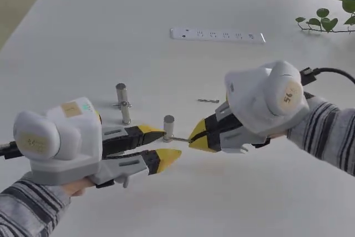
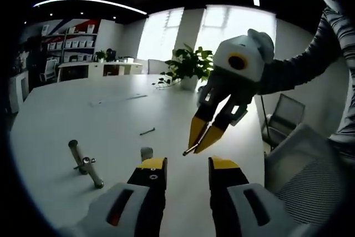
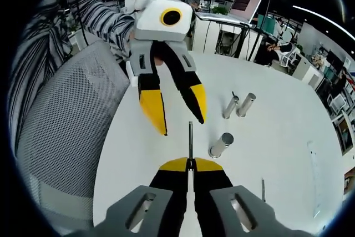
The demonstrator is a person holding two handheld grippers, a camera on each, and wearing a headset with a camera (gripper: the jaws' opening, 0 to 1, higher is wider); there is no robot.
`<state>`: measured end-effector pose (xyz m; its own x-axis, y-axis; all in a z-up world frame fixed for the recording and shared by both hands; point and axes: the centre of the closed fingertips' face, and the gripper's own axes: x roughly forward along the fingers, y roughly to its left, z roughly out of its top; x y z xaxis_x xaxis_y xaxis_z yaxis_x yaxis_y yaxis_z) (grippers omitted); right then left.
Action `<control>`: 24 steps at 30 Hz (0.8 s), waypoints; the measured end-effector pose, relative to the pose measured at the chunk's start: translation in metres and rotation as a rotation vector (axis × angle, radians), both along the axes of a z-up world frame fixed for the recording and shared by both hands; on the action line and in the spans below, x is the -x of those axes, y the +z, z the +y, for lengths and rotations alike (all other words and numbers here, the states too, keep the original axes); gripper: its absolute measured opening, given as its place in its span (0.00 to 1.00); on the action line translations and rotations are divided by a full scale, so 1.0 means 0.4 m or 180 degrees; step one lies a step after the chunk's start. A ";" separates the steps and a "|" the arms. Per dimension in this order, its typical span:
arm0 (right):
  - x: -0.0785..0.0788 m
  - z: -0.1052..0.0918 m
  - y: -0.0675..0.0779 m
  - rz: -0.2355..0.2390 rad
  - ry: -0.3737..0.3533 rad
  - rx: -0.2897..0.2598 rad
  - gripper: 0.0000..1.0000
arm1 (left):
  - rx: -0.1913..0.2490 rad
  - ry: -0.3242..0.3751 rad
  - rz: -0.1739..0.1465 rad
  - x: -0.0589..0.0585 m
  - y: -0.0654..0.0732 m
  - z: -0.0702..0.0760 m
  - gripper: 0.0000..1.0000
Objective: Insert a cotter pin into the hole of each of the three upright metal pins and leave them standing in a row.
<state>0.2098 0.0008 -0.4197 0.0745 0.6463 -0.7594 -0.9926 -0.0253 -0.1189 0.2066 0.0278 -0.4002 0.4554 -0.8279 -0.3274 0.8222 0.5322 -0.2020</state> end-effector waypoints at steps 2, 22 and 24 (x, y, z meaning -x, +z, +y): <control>-0.017 -0.009 -0.004 -0.0029 -0.0056 0.0041 0.00 | -0.0025 0.0034 -0.0018 -0.006 -0.004 0.001 0.29; -0.114 -0.032 -0.064 -0.0097 -0.0267 0.0309 0.00 | -0.0242 0.0791 -0.0212 -0.107 -0.069 0.033 0.26; -0.119 -0.033 -0.070 -0.0118 -0.0256 0.0344 0.00 | -0.0259 0.0807 -0.0209 -0.115 -0.077 0.027 0.25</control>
<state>0.2576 -0.0122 -0.4476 0.1523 0.5517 -0.8201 -0.9869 0.0397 -0.1566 0.2526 0.0385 -0.4309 0.6672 -0.6570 -0.3509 0.6706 0.7349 -0.1008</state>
